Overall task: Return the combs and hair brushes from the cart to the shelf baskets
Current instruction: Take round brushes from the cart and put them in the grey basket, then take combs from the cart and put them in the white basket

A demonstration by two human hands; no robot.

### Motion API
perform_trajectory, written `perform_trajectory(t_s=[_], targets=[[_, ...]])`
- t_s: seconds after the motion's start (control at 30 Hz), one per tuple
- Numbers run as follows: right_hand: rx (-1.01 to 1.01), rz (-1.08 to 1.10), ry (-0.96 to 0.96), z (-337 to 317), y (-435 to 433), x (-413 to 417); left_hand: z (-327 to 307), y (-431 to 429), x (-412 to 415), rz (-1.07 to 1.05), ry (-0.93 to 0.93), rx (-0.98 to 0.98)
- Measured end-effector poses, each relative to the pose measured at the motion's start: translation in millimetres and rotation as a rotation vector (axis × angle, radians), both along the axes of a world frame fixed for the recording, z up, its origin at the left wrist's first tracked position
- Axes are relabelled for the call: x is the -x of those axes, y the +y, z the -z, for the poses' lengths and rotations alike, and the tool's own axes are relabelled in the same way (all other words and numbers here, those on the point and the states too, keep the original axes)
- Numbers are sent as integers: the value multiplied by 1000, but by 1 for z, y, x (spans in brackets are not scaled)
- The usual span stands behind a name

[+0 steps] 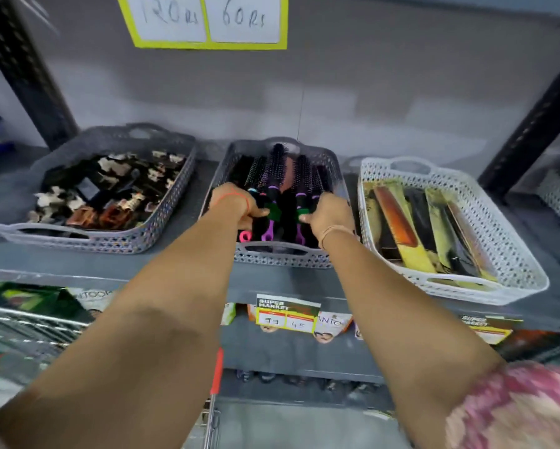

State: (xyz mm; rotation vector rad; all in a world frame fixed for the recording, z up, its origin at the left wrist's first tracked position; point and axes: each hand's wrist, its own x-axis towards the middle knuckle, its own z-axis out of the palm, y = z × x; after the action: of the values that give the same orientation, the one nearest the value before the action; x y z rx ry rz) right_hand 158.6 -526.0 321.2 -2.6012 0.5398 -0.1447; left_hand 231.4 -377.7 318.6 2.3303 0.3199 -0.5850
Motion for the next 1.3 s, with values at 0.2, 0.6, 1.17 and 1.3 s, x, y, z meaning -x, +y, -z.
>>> perform_trajectory(t_s=[0.2,0.6,1.17,1.3], targets=[[177,-79,-173,-25,38,20,-15,36,34,-19,-519,122],[-158,-862,104,57,335,72,148,317,168,-896,-140,268],[437,-1900,798,406,357,171,395,347,301,-1565,549,186],[358,-1807,720,418,344,123,406,308,289,-1470,559,-10]])
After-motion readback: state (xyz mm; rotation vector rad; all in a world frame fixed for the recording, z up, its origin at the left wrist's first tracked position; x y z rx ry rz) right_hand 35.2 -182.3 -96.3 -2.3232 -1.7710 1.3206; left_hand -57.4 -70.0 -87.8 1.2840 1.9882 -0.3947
